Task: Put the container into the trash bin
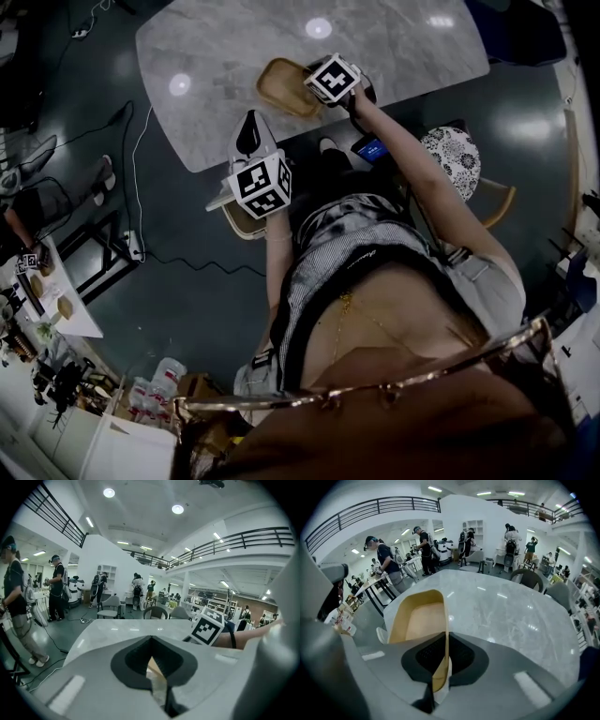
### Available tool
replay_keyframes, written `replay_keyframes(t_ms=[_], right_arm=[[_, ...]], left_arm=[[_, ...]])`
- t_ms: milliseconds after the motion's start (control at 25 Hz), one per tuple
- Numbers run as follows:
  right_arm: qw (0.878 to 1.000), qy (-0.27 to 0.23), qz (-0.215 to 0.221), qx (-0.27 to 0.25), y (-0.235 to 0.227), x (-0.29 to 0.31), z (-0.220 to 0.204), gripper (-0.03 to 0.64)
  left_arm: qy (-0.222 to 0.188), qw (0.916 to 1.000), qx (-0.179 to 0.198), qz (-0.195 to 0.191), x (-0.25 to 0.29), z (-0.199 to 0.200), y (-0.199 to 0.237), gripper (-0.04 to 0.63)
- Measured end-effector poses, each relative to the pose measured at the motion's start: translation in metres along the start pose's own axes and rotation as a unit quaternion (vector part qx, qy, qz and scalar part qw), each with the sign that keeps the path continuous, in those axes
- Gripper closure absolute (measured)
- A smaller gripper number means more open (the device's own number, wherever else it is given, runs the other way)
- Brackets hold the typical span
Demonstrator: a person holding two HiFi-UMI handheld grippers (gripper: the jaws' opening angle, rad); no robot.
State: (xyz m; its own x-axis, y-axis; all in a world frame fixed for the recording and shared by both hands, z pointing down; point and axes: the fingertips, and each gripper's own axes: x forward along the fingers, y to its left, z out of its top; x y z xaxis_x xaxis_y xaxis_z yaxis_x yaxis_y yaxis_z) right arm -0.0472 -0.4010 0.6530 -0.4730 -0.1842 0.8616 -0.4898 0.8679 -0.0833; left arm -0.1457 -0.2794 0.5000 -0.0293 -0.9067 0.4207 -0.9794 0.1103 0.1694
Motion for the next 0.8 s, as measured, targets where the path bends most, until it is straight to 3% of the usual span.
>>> replay_keyframes(t_ms=[440,800], right_arm=[[0.992,-0.114,0.043,-0.023,0.018,-0.081,0.046,0.580],[0.979,-0.180,0.054,-0.073,0.041,-0.140,0.087,0.580]], left_arm=[[-0.009,0.9999,0.006,0.006,-0.007,0.006,-0.015,0.595],[-0.035,0.9985,-0.004,0.042,-0.024,0.019,-0.007,0.595]])
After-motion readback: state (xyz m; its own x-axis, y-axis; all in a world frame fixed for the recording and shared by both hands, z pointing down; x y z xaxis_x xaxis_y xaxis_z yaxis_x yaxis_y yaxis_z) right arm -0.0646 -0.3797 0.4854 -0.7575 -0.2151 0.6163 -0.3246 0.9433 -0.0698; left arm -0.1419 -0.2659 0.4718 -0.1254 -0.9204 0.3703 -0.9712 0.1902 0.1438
